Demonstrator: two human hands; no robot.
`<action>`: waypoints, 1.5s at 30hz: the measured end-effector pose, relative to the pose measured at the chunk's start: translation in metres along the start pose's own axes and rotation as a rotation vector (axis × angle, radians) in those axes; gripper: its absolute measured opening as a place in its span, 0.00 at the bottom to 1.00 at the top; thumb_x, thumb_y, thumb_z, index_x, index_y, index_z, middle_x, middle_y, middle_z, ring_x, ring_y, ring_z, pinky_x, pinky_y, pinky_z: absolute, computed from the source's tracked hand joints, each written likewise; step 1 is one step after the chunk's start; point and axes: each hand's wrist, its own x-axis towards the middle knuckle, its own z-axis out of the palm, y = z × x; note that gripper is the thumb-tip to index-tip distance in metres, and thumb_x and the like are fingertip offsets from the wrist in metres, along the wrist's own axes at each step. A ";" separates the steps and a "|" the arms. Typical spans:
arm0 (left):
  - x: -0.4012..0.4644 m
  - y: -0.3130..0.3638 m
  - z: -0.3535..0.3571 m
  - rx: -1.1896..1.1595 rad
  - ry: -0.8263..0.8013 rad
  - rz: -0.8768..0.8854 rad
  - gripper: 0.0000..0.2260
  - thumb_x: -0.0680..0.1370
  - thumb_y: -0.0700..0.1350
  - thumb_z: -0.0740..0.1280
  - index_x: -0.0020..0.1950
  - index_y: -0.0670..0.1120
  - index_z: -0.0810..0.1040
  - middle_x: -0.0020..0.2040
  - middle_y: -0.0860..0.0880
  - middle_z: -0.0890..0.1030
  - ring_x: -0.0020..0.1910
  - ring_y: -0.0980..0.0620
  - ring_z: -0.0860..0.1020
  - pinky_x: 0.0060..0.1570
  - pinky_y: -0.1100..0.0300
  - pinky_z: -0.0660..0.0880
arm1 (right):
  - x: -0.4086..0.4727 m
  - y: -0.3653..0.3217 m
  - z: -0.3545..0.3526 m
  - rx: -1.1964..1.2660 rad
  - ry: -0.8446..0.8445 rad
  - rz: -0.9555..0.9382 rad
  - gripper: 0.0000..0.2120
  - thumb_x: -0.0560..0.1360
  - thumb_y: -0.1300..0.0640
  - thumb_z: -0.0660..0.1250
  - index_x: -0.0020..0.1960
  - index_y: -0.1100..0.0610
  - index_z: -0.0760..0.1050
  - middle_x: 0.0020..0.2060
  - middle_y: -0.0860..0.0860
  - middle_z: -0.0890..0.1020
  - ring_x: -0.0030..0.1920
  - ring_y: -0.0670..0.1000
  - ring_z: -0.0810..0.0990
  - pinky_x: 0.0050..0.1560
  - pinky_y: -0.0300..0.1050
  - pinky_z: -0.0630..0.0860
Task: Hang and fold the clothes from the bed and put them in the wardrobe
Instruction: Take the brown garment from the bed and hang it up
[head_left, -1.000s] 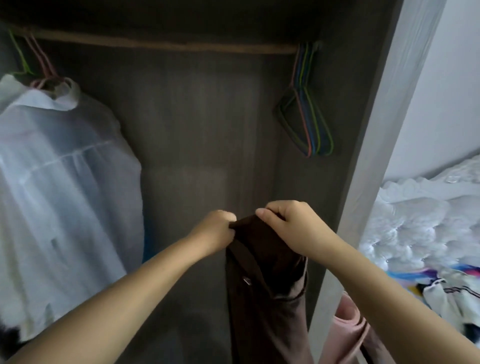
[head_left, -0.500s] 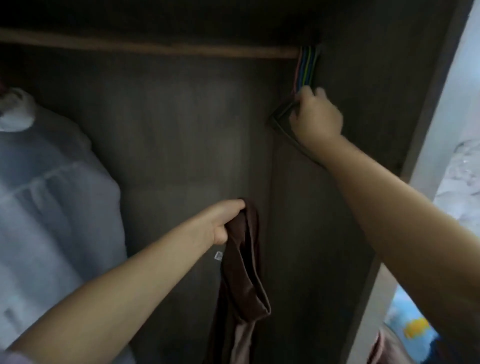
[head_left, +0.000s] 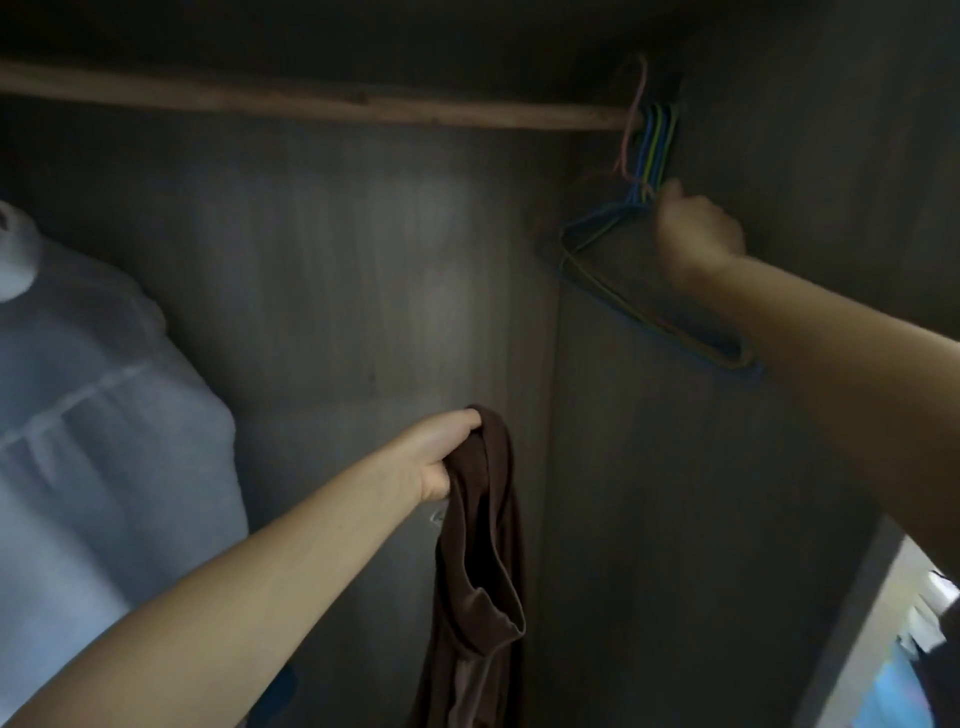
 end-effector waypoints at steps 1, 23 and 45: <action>0.001 -0.001 -0.003 0.017 -0.012 -0.006 0.15 0.82 0.39 0.56 0.38 0.37 0.74 0.24 0.43 0.79 0.21 0.51 0.78 0.41 0.53 0.77 | -0.006 -0.004 0.000 0.070 0.026 0.009 0.14 0.79 0.68 0.51 0.64 0.65 0.64 0.53 0.69 0.77 0.52 0.68 0.78 0.45 0.55 0.70; 0.023 -0.057 -0.013 0.070 -0.023 -0.124 0.13 0.81 0.42 0.61 0.38 0.40 0.74 0.23 0.45 0.78 0.19 0.52 0.77 0.20 0.60 0.76 | -0.229 -0.027 -0.009 2.067 0.103 0.419 0.25 0.79 0.42 0.57 0.27 0.51 0.72 0.20 0.44 0.59 0.19 0.44 0.55 0.21 0.33 0.55; 0.062 -0.062 -0.073 -0.020 0.367 0.025 0.16 0.82 0.36 0.54 0.35 0.41 0.70 0.16 0.49 0.73 0.14 0.55 0.72 0.22 0.63 0.72 | -0.274 -0.001 0.013 0.974 -1.174 0.237 0.20 0.83 0.46 0.52 0.40 0.57 0.71 0.23 0.47 0.62 0.23 0.46 0.56 0.21 0.37 0.53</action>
